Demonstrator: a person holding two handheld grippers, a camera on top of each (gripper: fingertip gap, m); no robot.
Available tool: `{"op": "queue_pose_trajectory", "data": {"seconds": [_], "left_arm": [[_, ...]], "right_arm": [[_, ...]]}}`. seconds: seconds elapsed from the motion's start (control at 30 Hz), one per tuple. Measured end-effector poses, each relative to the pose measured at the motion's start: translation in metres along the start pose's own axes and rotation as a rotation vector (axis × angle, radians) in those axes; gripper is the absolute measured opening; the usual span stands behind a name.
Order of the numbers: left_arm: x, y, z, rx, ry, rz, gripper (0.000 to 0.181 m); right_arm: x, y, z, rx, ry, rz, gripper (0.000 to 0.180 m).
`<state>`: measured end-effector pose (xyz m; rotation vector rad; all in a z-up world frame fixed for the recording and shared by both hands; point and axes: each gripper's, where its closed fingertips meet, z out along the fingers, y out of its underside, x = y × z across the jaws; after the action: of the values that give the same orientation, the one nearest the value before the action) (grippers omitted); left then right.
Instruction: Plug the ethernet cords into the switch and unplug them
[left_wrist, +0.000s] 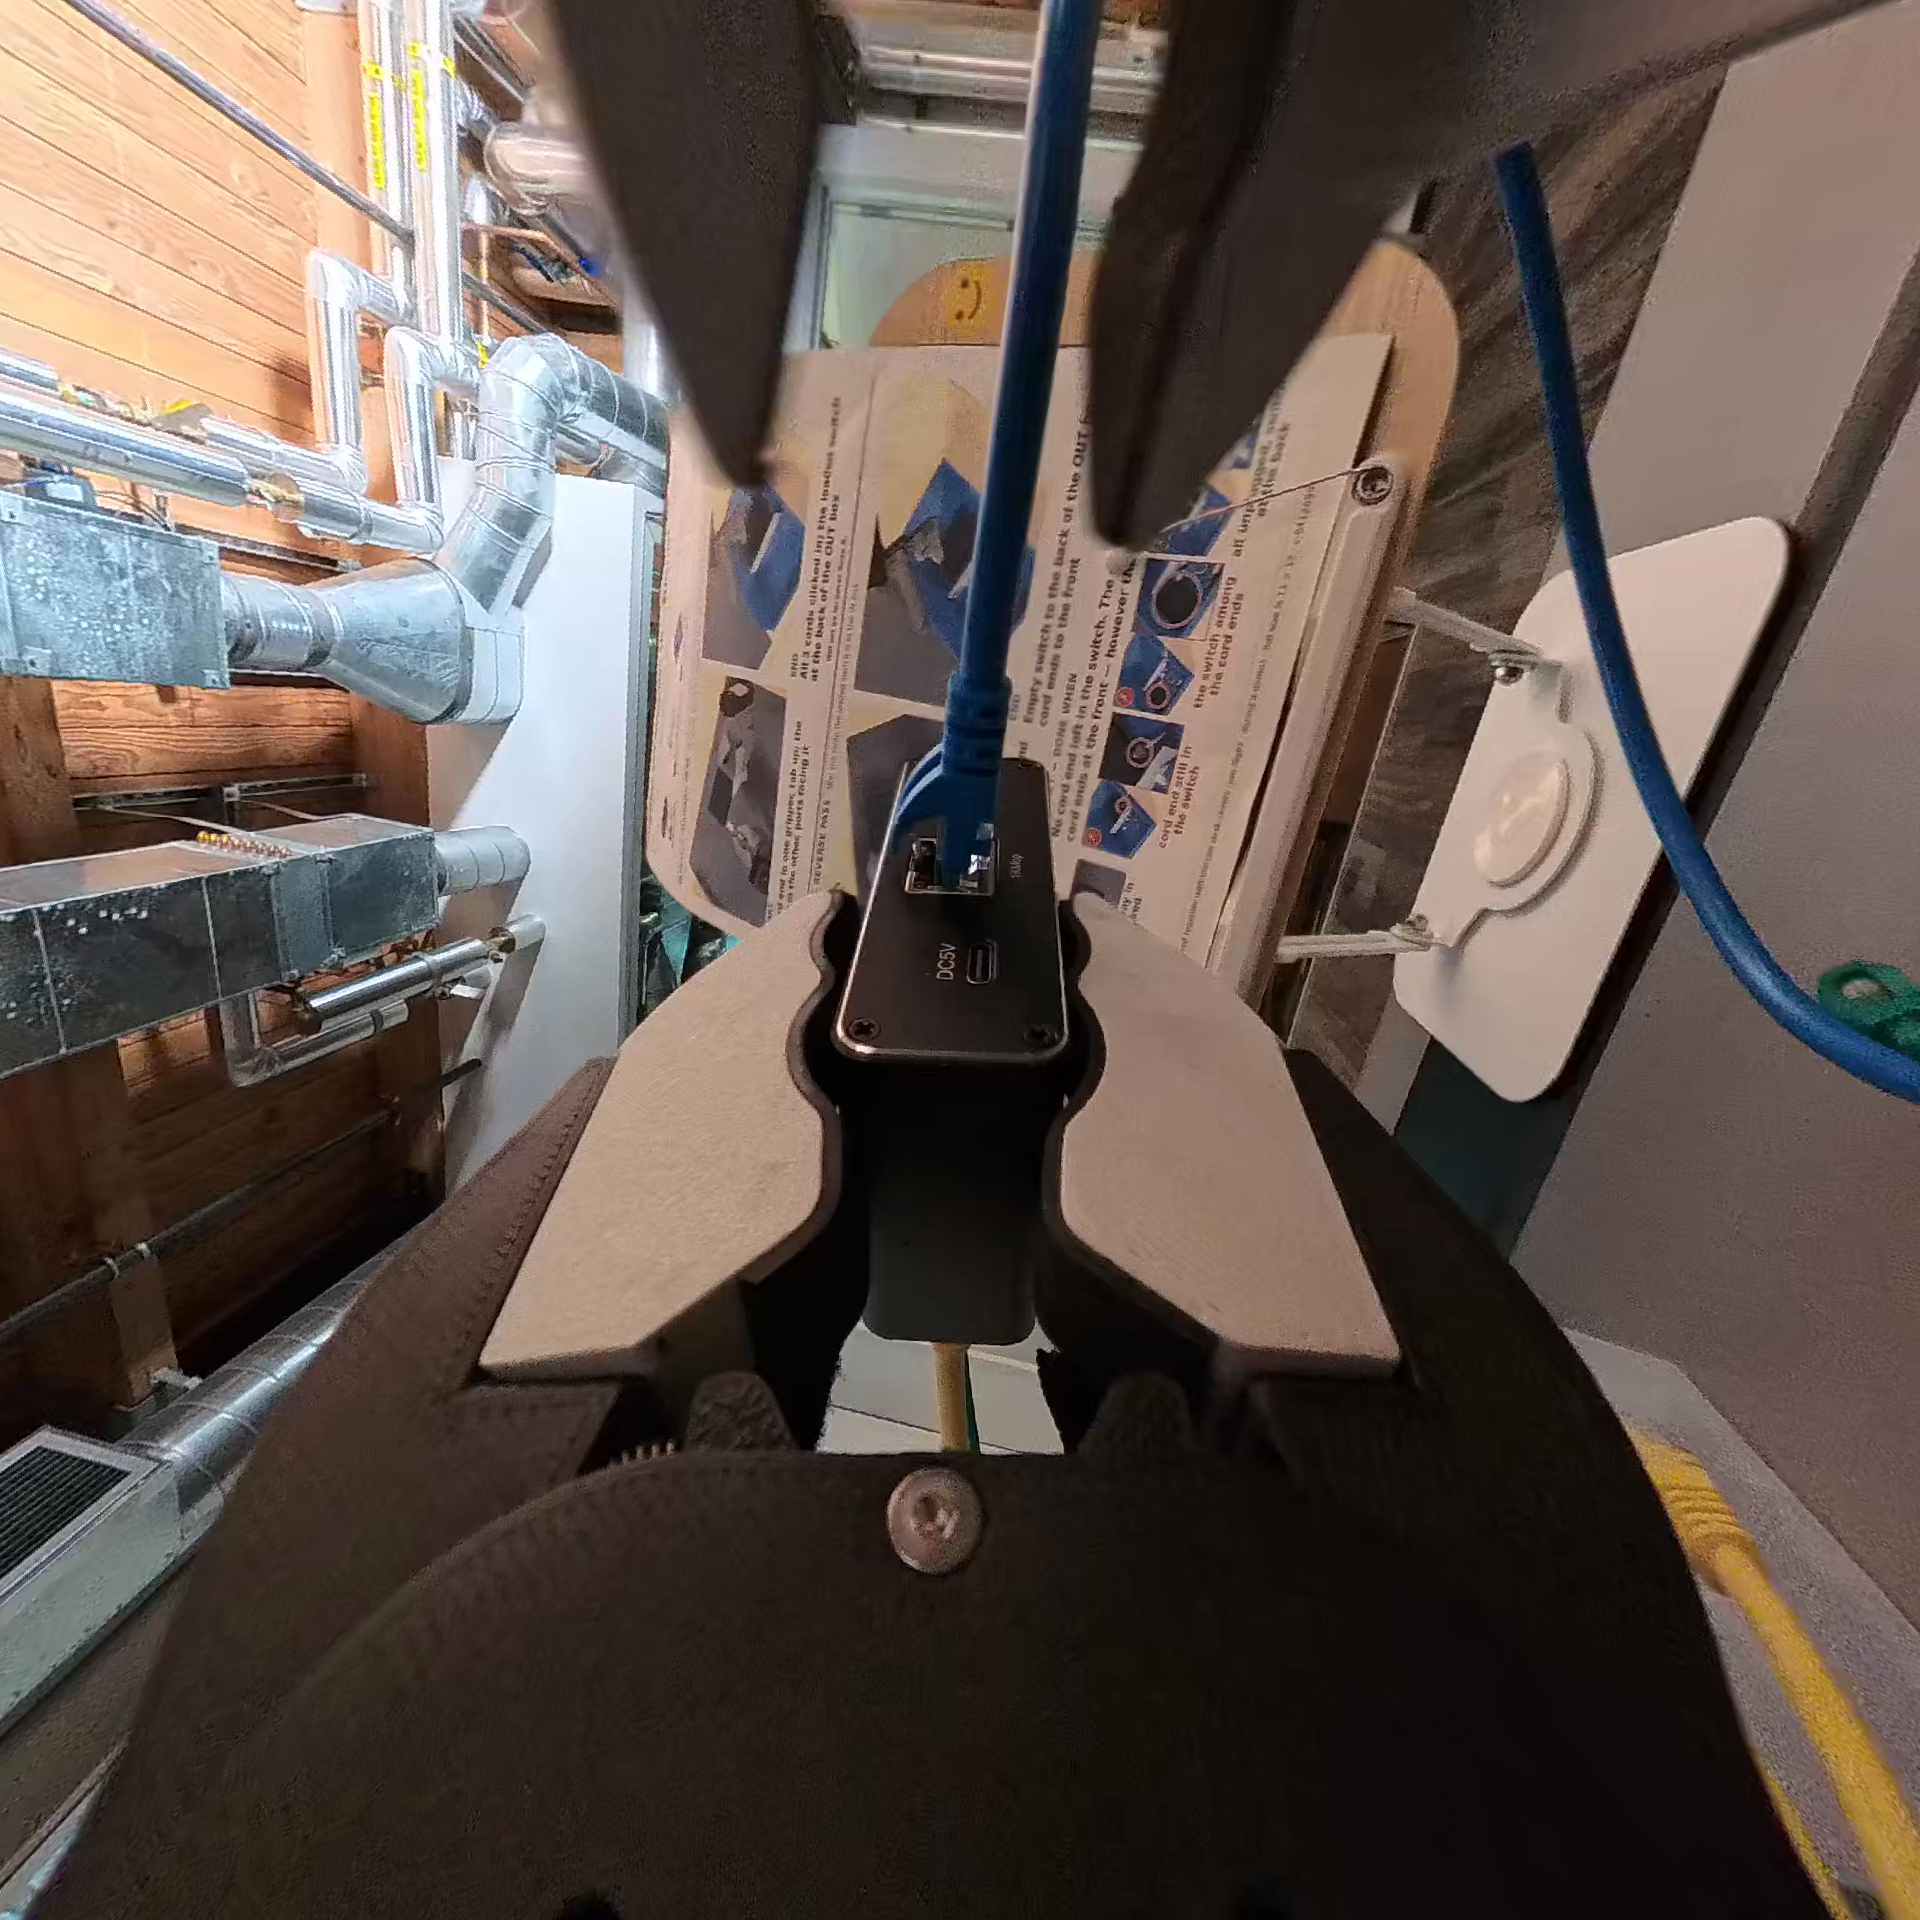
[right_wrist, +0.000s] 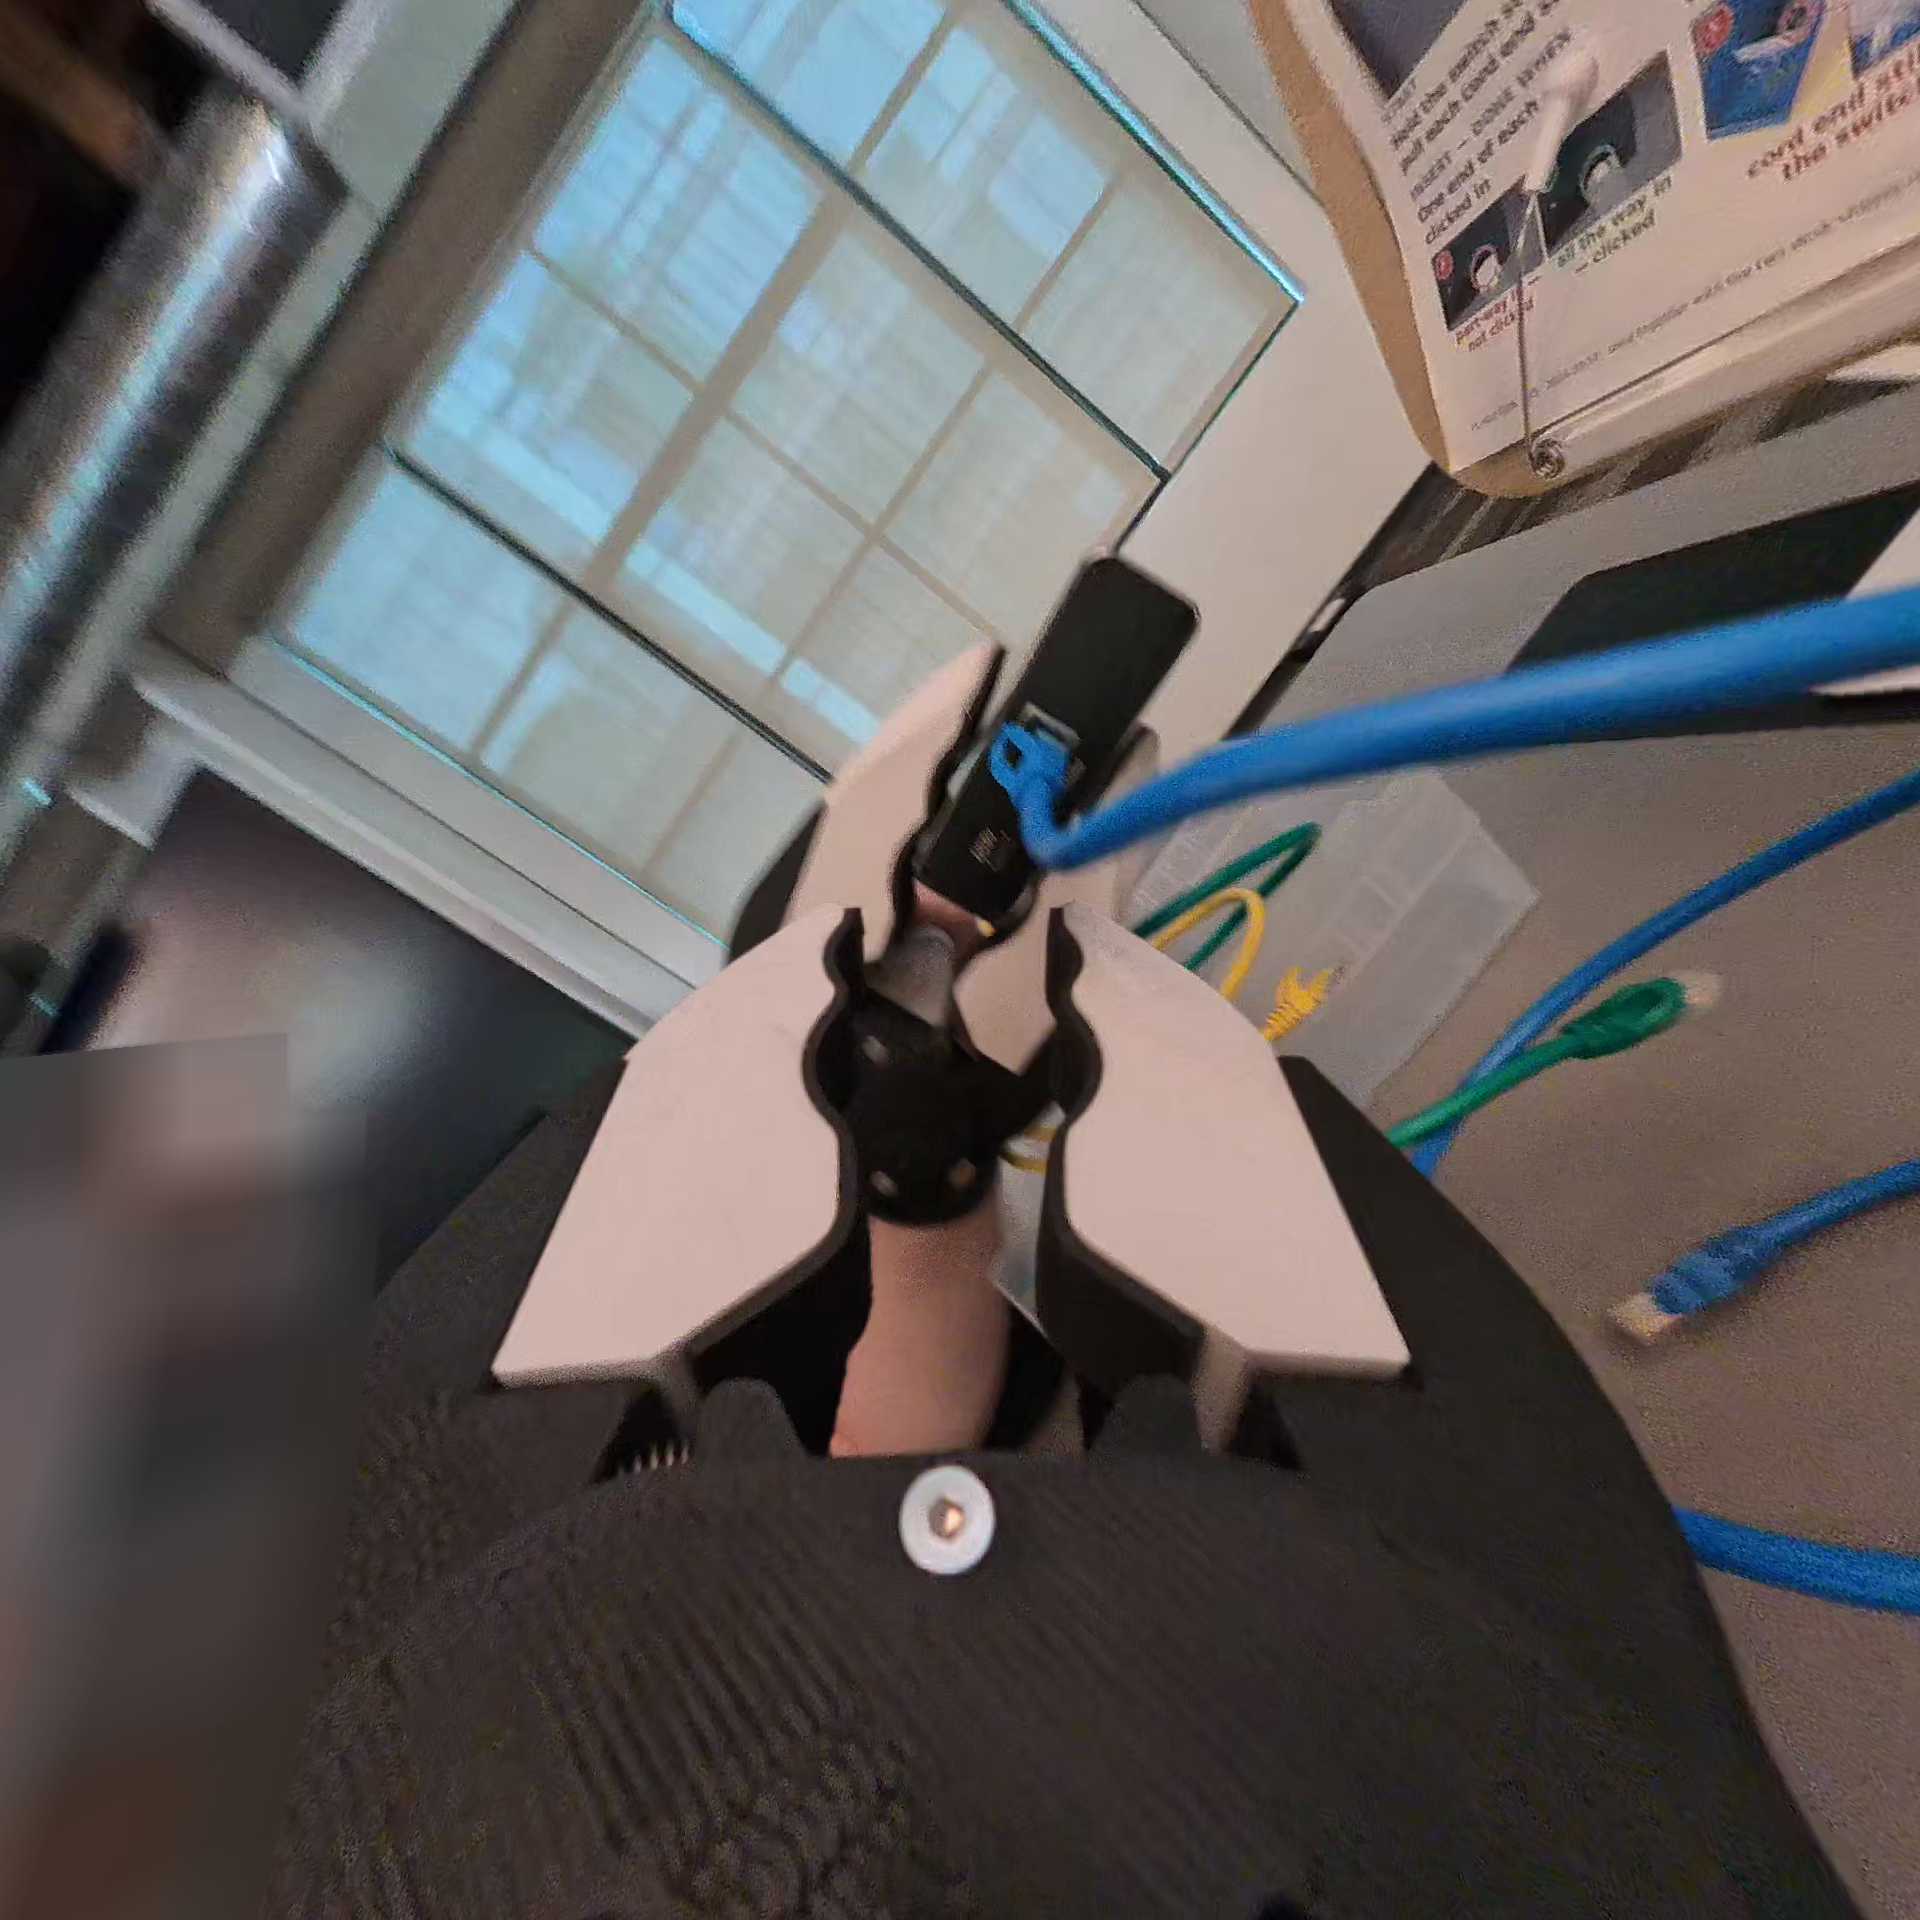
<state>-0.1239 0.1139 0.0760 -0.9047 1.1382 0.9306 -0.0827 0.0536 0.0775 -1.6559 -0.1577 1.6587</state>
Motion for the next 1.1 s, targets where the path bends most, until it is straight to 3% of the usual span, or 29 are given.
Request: {"op": "queue_pose_trajectory", "data": {"seconds": [0.1, 0.23, 0.43, 0.57, 0.63, 0.7, 0.77, 0.83, 0.9, 1.0, 1.1], "left_arm": [[0.006, -0.003, 0.001, 0.002, 0.005, 0.003, 0.036], [0.009, -0.009, -0.001, 0.014, 0.007, 0.023, 0.036], [0.015, -0.018, -0.003, 0.04, 0.021, 0.017, 0.036], [0.007, -0.013, -0.004, 0.049, 0.038, -0.038, 0.036], [0.002, -0.01, -0.005, 0.065, 0.057, -0.079, 0.036], [-0.004, -0.01, -0.009, 0.111, 0.086, -0.127, 0.036], [-0.005, -0.016, -0.018, 0.202, 0.147, -0.154, 0.036], [-0.011, -0.018, -0.025, 0.252, 0.168, -0.183, 0.036], [-0.018, -0.017, -0.028, 0.261, 0.167, -0.187, 0.036], [-0.025, -0.021, -0.034, 0.284, 0.161, -0.183, 0.036], [-0.03, -0.027, -0.039, 0.307, 0.16, -0.198, 0.036]], "right_arm": [[-0.002, -0.012, 0.008, 0.037, 0.076, 0.095, 0.043], [0.004, -0.011, 0.018, 0.009, 0.232, 0.064, 0.031], [0.004, -0.006, 0.028, -0.008, 0.27, 0.161, 0.021], [-0.022, 0.015, 0.029, -0.114, 0.207, 0.053, 0.022], [-0.045, 0.019, 0.028, -0.217, 0.144, -0.148, 0.023], [-0.069, 0.013, 0.023, -0.316, 0.106, -0.482, 0.019], [-0.082, 0.003, 0.017, -0.423, 0.154, -0.947, 0.026], [-0.088, -0.021, 0.012, -0.437, 0.305, -1.452, 0.044], [-0.091, -0.025, 0.01, -0.528, 0.348, -1.857, 0.04], [-0.068, 0.001, 0.011, -0.793, 0.358, -2.016, 0.04], [-0.049, 0.012, 0.013, -0.893, 0.39, -2.104, 0.04]]}}
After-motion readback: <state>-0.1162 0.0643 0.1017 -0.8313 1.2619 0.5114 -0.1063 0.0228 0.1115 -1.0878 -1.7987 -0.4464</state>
